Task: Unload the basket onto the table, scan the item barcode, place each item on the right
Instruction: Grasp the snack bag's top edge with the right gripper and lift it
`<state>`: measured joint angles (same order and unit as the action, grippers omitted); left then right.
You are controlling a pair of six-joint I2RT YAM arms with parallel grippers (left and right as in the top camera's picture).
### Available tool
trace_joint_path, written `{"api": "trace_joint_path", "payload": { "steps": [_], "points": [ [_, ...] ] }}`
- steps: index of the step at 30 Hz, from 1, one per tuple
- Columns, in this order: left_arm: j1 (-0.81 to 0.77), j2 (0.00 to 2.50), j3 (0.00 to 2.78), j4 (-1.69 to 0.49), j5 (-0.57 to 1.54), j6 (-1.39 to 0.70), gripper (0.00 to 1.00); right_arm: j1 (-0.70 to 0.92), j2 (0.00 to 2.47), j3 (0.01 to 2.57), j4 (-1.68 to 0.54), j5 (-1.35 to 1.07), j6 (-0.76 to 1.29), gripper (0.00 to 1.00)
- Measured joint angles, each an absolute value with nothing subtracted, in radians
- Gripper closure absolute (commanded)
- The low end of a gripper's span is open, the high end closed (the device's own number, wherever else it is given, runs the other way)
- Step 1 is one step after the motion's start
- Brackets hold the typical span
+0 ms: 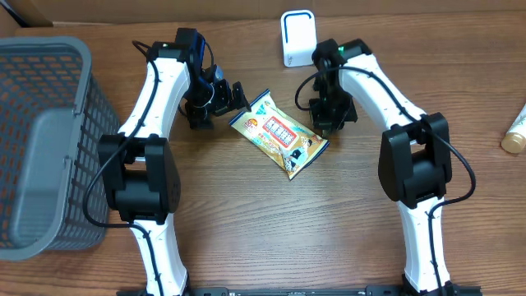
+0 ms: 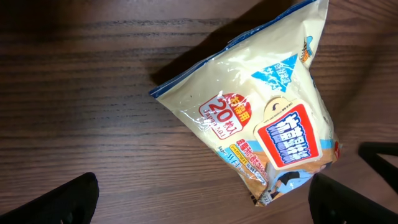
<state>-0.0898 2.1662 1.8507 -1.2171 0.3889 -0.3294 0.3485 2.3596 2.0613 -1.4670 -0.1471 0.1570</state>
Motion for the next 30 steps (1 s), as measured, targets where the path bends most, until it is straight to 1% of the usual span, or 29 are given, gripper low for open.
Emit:
{"api": "trace_joint_path", "payload": {
  "steps": [1,2,3,5,6,9,11,12,24,25,29,30],
  "points": [
    [-0.090,2.166,1.851,-1.217,0.388,-0.329,0.00,0.348,2.359,2.083,-1.480,-0.147,0.157,0.96],
    [-0.090,2.166,1.851,-1.216,0.388,-0.329,0.00,0.349,2.359,2.108,-1.485,-0.149,0.157,0.93],
    [-0.090,2.166,1.851,-1.216,0.388,-0.329,0.00,0.348,2.359,2.125,-1.480,-0.150,0.157,0.86],
    [-0.090,2.166,1.851,-1.216,0.387,-0.329,0.00,0.348,2.355,2.145,-1.434,-0.155,0.165,0.69],
    [-0.090,2.166,1.851,-1.216,0.387,-0.329,0.00,0.349,2.354,2.147,-1.412,-0.158,0.159,0.63],
    [-0.090,2.166,1.851,-1.216,0.387,-0.329,0.00,0.348,2.354,2.146,-1.329,-0.192,0.138,0.21],
    [-0.090,2.166,1.851,-1.216,0.387,-0.329,0.00,0.348,2.354,2.136,-1.283,-0.223,0.104,0.13],
    [-0.090,2.166,1.851,-1.216,0.387,-0.329,0.00,0.350,2.353,2.128,-1.264,-0.243,0.090,0.12],
    [-0.090,2.166,1.851,-1.215,0.387,-0.329,0.00,0.360,2.340,1.866,-1.080,-0.510,-0.106,0.12],
    [-0.090,2.166,1.851,-1.215,0.387,-0.329,0.00,0.360,2.338,1.858,-1.073,-0.522,-0.112,0.14],
    [-0.090,2.166,1.851,-1.215,0.385,-0.329,0.00,0.360,2.328,1.819,-1.044,-0.559,-0.130,0.36],
    [-0.090,2.166,1.851,-1.215,0.384,-0.329,0.00,0.360,2.327,1.809,-1.039,-0.569,-0.134,0.37]
  ]
}}
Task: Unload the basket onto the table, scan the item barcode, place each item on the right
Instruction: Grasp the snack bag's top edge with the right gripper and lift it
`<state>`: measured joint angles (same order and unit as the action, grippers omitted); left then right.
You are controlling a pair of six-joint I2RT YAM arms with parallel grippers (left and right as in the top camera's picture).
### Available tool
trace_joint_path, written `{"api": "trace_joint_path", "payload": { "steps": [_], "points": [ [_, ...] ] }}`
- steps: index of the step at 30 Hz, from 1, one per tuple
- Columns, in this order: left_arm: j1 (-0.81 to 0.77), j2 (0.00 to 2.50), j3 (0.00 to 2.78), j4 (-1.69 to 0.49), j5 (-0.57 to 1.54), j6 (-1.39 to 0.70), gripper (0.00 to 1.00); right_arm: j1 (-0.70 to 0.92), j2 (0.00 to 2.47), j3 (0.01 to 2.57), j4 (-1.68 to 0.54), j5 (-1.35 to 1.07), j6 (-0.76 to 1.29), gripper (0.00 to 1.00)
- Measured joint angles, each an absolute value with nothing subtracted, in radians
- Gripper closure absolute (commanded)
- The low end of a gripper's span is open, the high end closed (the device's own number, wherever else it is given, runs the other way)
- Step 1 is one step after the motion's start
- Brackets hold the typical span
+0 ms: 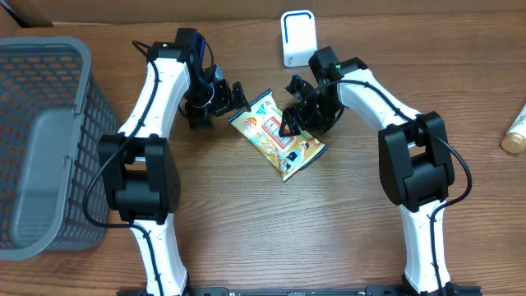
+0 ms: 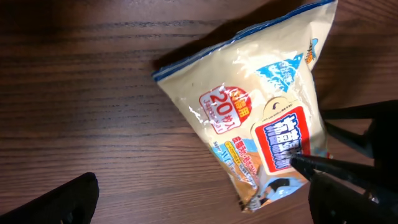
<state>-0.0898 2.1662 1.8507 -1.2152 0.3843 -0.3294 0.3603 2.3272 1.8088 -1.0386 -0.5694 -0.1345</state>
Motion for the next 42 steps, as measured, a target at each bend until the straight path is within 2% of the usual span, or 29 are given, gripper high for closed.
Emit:
{"api": "trace_joint_path", "payload": {
  "steps": [5,11,14,18,21,22,24,35,42],
  "points": [
    [-0.090,2.166,1.851,-1.216,0.384,-0.329,0.00,0.360,2.320,1.773,-1.000,-0.595,-0.114,0.38],
    [-0.090,2.166,1.850,-1.216,0.384,-0.329,0.00,0.364,2.303,1.737,-0.920,-0.621,-0.045,0.21],
    [-0.092,2.166,1.851,-1.216,0.384,-0.329,0.00,0.374,2.299,1.735,-0.886,-0.629,-0.008,0.20],
    [-0.099,2.166,1.851,-1.216,0.379,-0.329,0.00,0.396,2.299,1.733,-0.866,-0.618,0.018,0.40],
    [-0.105,2.166,1.850,-1.215,0.366,-0.329,0.00,0.422,2.299,1.727,-0.857,-0.569,0.049,0.66],
    [-0.105,2.166,1.851,-1.216,0.364,-0.329,0.00,0.431,2.299,1.726,-0.855,-0.548,0.068,0.71],
    [-0.105,2.166,1.851,-1.216,0.362,-0.329,0.00,0.445,2.297,1.726,-0.850,-0.531,0.103,0.96],
    [-0.105,2.166,1.850,-1.216,0.343,-0.329,0.00,0.450,2.288,1.739,-0.853,-0.517,0.237,0.96],
    [-0.105,2.166,1.850,-1.216,0.327,-0.329,0.00,0.360,2.235,1.775,-0.859,-0.470,0.262,0.96]
  ]
}}
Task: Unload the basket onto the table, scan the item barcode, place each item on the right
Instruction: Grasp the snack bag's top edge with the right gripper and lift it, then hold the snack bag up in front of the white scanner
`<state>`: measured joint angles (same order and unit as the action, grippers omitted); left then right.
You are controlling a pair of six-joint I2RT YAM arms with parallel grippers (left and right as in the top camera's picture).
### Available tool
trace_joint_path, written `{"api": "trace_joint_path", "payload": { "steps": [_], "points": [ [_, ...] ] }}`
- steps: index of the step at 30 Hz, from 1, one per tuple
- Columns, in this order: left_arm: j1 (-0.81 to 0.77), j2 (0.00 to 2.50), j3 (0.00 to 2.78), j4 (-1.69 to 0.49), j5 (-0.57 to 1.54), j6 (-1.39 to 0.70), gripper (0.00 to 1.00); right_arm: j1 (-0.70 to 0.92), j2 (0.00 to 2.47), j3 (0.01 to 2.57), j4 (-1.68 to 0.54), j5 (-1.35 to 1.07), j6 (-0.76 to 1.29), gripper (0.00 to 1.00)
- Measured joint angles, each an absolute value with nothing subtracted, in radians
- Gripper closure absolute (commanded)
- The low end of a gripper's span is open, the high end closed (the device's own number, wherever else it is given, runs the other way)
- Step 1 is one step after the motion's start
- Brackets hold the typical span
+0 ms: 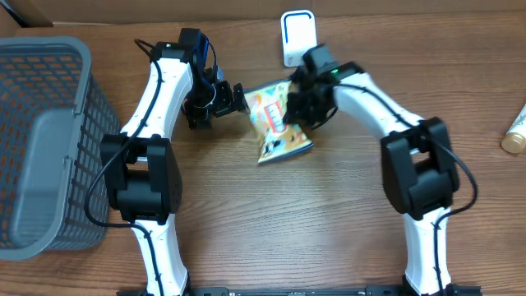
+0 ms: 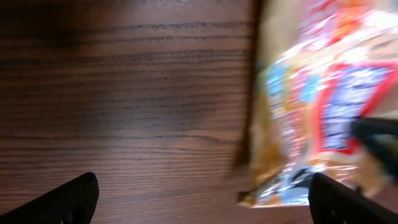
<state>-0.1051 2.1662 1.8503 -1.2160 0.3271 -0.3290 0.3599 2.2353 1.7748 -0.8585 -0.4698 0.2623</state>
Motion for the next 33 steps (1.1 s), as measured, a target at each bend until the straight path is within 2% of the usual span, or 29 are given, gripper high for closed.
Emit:
{"api": "trace_joint_path", "payload": {
  "steps": [7,14,21,28,33],
  "points": [
    [-0.105,2.166,1.850,-1.212,0.321,-0.329,0.00,0.246,2.148,1.854,-0.803,-0.458,0.294,0.96],
    [-0.105,2.166,1.850,-1.200,0.318,-0.329,0.00,0.197,2.129,1.867,-0.595,-0.465,0.324,0.96],
    [-0.117,2.166,1.850,-1.180,0.317,-0.333,0.00,0.205,2.130,1.867,-0.333,-0.379,0.527,0.96],
    [-0.136,2.166,1.850,-1.156,0.317,-0.333,0.00,0.216,2.189,1.867,-0.208,-0.300,0.743,0.96],
    [-0.138,2.166,1.850,-1.151,0.317,-0.333,0.00,0.240,2.266,1.866,-0.165,-0.287,0.810,0.96]
  ]
}}
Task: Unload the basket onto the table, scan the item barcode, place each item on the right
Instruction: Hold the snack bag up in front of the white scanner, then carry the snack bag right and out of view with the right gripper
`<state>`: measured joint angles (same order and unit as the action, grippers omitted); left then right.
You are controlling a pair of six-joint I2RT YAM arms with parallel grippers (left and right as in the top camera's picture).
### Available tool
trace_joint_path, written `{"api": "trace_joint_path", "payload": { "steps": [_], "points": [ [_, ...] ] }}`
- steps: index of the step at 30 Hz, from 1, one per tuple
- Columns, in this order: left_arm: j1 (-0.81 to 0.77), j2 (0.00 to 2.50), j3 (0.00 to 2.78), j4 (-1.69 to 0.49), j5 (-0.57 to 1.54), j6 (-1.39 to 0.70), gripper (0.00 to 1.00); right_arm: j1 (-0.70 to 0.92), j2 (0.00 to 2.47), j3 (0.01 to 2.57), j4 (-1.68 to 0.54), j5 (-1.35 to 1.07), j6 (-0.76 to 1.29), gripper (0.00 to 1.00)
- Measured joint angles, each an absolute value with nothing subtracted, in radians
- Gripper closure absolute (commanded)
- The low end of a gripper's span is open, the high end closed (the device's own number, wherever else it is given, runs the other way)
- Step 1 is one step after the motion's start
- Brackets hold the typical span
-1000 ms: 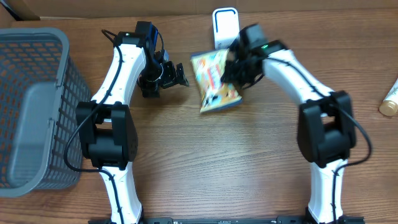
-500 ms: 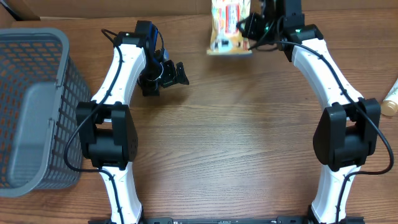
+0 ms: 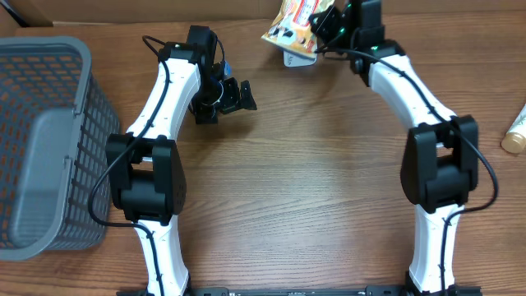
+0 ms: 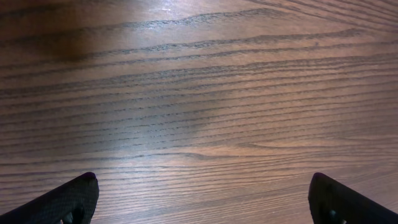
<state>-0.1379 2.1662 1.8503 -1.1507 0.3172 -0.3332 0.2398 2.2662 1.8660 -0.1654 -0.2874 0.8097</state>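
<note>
The yellow snack bag [image 3: 296, 20] is lifted at the back of the table, right over the white barcode scanner [image 3: 297, 57], of which only the lower edge shows. My right gripper [image 3: 327, 22] is shut on the bag's right side. My left gripper [image 3: 238, 94] stands open over bare wood to the left of the scanner. In the left wrist view its two black fingertips [image 4: 68, 199] sit far apart at the bottom corners with only wood grain between them.
A grey mesh basket [image 3: 41, 140] fills the left side of the table. A cream bottle [image 3: 516, 131] lies at the right edge. A cardboard wall runs along the back.
My right gripper has carried the bag from the table in front of the scanner up to the back, over the scanner. The bag has left the left wrist view.
The bag lay flat mid-table between both open grippers. My right gripper then reached onto it, and later held it tilted just below the scanner. Now it holds the bag raised over the scanner. The left arm stayed open in about the same place.
</note>
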Motion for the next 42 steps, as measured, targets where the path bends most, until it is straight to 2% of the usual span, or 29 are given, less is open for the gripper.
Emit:
{"api": "trace_joint_path", "payload": {
  "steps": [14,20,27,32,38,42],
  "points": [
    [-0.138,2.166,1.850,-1.152,0.317,-0.333,0.00,0.247,2.298,1.861,-0.071,-0.342,0.838,0.96],
    [-0.138,2.166,1.850,-1.152,0.317,-0.333,0.00,0.168,2.263,1.860,-0.206,-0.373,0.807,0.96],
    [-0.144,2.166,1.850,-1.153,0.317,-0.333,0.00,-0.039,2.069,1.858,-0.532,-0.286,0.771,0.96],
    [-0.144,2.166,1.850,-1.155,0.316,-0.333,0.00,-0.260,1.929,1.863,-0.714,-0.207,0.761,0.96],
    [-0.145,2.166,1.850,-1.155,0.313,-0.333,0.00,-0.553,1.924,1.864,-0.875,-0.160,0.752,0.96],
    [-0.151,2.166,1.850,-1.155,0.313,-0.333,0.00,-0.692,1.961,1.864,-0.884,-0.146,0.689,0.96]
  ]
}}
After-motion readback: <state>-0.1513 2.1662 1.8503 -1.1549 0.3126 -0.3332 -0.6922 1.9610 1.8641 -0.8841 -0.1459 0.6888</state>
